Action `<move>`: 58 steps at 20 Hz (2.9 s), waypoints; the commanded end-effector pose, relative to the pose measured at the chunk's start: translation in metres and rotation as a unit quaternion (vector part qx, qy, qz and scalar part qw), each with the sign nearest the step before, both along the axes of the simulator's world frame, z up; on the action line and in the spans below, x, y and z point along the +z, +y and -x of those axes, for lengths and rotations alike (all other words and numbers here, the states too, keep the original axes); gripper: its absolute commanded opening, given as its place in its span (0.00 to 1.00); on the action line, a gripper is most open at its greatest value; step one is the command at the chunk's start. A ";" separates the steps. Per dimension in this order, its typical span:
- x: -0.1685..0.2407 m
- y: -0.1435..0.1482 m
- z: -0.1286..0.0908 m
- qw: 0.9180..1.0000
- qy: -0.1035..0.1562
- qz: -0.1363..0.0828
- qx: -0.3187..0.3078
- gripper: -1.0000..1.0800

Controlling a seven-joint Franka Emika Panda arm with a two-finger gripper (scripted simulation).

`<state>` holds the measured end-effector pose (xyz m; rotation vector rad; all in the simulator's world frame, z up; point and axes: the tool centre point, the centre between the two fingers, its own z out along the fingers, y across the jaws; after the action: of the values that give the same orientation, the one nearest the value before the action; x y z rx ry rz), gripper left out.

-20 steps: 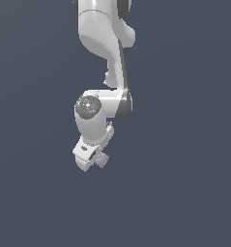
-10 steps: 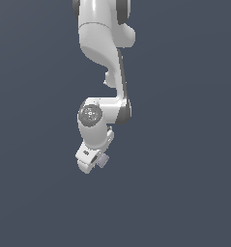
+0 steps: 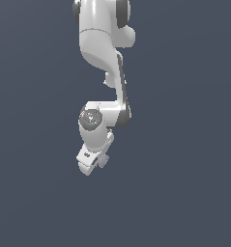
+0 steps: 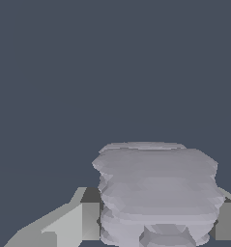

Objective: Pick up the object and move it to a goal position.

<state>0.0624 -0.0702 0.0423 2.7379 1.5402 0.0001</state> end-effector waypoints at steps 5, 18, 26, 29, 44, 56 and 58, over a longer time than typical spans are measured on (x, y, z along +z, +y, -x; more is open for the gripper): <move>0.000 0.000 0.000 1.000 0.000 0.000 0.000 0.00; 0.010 0.006 0.012 1.000 0.000 0.000 0.000 0.00; 0.037 0.020 0.040 1.000 0.000 0.000 0.000 0.00; 0.051 0.029 0.056 1.000 0.000 0.001 0.000 0.00; 0.135 0.074 0.143 1.000 0.000 0.002 0.000 0.00; 0.174 0.095 0.179 1.000 0.000 0.000 0.000 0.00; 0.176 0.097 0.181 1.000 0.000 0.000 0.000 0.00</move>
<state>-0.1168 0.0252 0.2161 2.7369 1.5405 -0.0001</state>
